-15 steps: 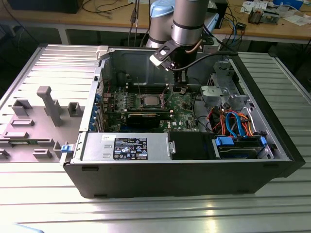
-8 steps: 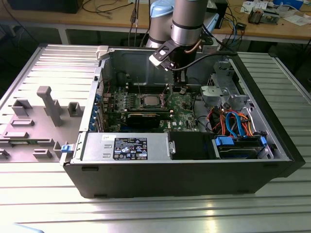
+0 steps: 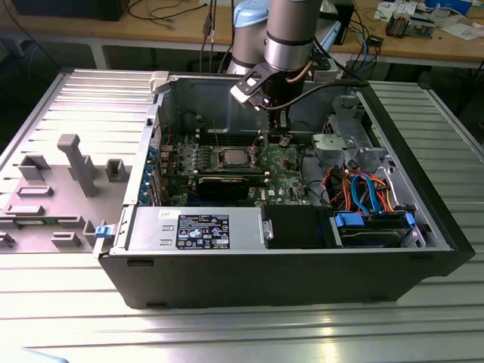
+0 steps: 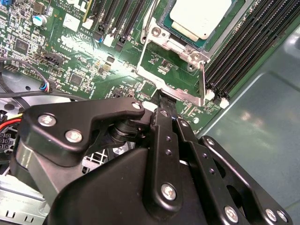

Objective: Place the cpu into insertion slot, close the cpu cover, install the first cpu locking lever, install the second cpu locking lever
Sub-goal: 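Close the cpu cover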

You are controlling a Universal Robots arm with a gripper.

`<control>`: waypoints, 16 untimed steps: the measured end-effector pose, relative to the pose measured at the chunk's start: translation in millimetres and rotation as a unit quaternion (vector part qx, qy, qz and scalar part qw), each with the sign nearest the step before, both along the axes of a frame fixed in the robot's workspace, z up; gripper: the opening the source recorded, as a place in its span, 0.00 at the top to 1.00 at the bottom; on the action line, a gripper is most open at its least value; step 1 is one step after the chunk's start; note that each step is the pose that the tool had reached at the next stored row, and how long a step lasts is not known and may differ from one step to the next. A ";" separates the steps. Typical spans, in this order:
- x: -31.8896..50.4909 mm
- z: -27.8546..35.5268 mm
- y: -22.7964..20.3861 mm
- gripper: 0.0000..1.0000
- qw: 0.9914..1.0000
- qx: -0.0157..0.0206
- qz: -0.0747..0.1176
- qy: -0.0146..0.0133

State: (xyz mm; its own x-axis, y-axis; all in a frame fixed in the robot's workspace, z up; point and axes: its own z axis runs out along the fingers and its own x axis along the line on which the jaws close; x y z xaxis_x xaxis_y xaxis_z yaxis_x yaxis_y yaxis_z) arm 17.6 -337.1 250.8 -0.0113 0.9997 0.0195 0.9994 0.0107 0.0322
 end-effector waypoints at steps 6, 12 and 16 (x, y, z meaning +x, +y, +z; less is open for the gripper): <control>-0.1 0.0 0.0 0.89 1.000 0.000 0.000 0.000; -0.1 0.0 0.0 0.89 1.000 0.000 0.000 0.000; -2.7 0.0 0.0 0.89 1.000 0.000 0.000 0.000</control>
State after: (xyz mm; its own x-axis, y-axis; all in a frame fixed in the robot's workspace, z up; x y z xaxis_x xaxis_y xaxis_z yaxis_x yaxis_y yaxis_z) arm 14.9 -337.1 250.8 -0.0113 0.9997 0.0195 0.9994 0.0107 0.0322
